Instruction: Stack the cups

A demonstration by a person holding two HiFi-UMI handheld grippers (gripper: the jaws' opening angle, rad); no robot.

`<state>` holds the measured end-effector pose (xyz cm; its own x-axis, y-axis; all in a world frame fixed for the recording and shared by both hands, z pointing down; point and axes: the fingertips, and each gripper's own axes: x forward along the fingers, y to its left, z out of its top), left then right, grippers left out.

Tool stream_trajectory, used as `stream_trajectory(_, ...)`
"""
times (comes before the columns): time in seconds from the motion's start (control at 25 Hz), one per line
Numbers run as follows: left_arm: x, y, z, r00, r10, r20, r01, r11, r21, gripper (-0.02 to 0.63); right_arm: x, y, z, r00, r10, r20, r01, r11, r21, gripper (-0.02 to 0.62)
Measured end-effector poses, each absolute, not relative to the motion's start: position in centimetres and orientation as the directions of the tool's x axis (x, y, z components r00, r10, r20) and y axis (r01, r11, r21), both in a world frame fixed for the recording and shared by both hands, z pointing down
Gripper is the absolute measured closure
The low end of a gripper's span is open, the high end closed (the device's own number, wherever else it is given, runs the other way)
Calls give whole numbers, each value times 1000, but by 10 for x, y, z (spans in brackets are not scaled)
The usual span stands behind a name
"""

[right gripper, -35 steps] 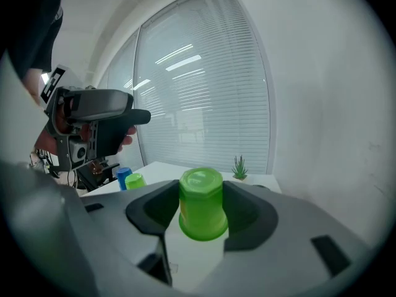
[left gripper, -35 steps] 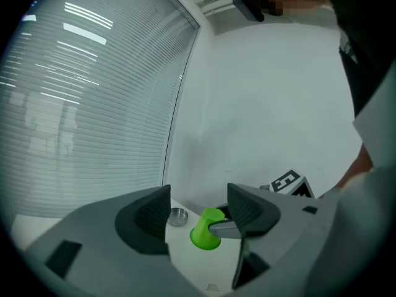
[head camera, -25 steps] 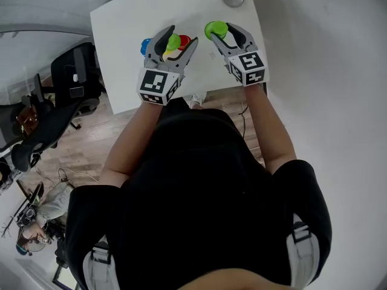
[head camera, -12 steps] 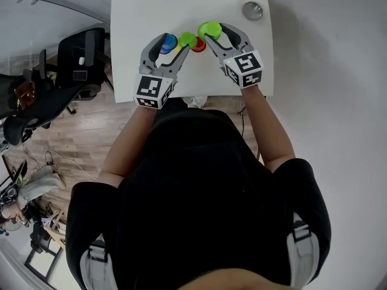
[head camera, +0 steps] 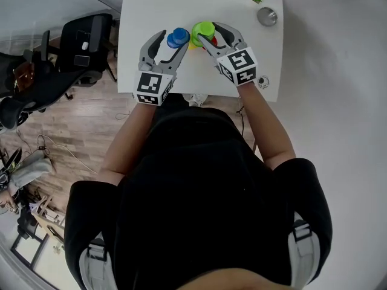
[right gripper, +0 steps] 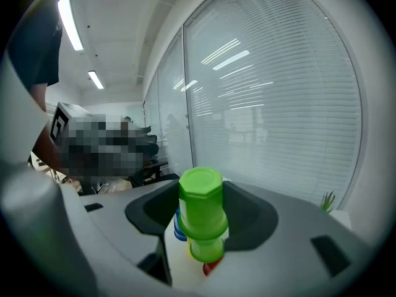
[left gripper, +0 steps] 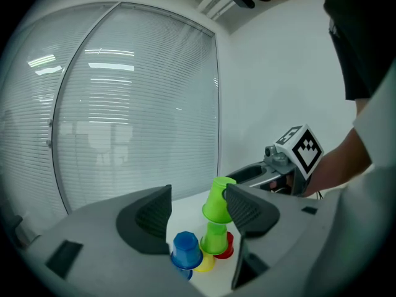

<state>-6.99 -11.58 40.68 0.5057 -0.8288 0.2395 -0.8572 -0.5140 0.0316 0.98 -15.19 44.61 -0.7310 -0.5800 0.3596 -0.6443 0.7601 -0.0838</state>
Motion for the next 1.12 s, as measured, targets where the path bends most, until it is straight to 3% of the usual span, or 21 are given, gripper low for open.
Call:
stream_trajectory(1.0, -117, -108, 430, 448, -851, 275, -892, -446, 72, 324, -39, -159, 491, -730, -513, 452, -602, 795, -70, 367)
stream_trajectory(1.12, -119, -107, 430, 447, -852, 274, -892, -446, 70, 324, -40, -158, 489, -734, -518, 439, -606, 792, -77, 318)
